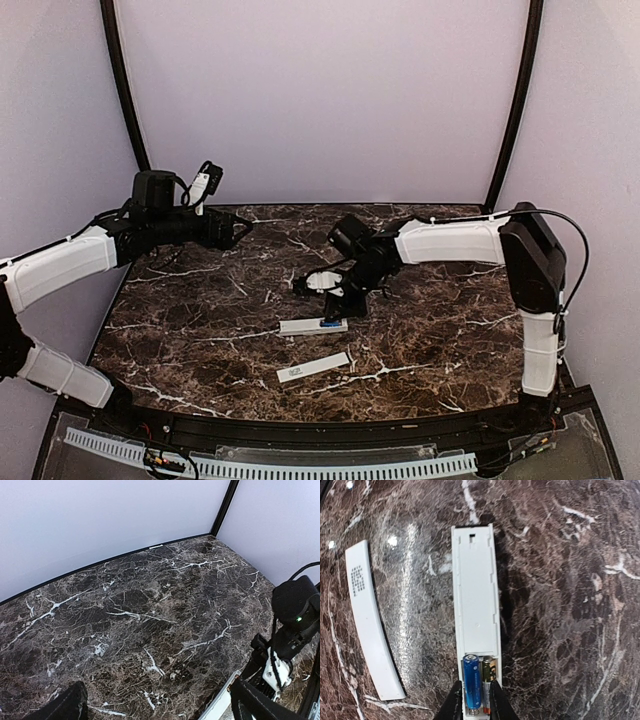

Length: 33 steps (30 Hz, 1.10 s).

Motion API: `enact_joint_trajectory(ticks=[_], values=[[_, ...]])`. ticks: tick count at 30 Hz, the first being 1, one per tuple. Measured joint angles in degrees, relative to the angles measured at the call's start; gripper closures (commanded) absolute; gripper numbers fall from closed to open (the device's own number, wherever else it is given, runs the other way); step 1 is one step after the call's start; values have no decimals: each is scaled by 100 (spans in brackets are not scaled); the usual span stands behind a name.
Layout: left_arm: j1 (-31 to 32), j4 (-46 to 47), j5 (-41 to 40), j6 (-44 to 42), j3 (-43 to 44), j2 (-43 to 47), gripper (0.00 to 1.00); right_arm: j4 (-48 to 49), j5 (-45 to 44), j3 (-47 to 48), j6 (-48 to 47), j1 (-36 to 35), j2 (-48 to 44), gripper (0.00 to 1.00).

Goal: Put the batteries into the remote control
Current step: Place the battery in the battery compartment, then load the battery into the battery compartment.

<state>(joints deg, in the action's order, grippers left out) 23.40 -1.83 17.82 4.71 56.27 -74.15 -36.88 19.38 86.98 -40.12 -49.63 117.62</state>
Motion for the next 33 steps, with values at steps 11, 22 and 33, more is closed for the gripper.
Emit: enact_joint_trajectory(ticks=[11,22,33], values=[[424,-874,334,-2120,66,-774,1,2481,525,-586,2138,542,-2251,60],[1517,-1272,153,-4129,-870,-1130,4,2601,1611,-586,4774,1547,-2201,8],[1543,-955,-234,-4133,-693,-1985,12,1663,-341,-1517,6437,649,-2264,1]])
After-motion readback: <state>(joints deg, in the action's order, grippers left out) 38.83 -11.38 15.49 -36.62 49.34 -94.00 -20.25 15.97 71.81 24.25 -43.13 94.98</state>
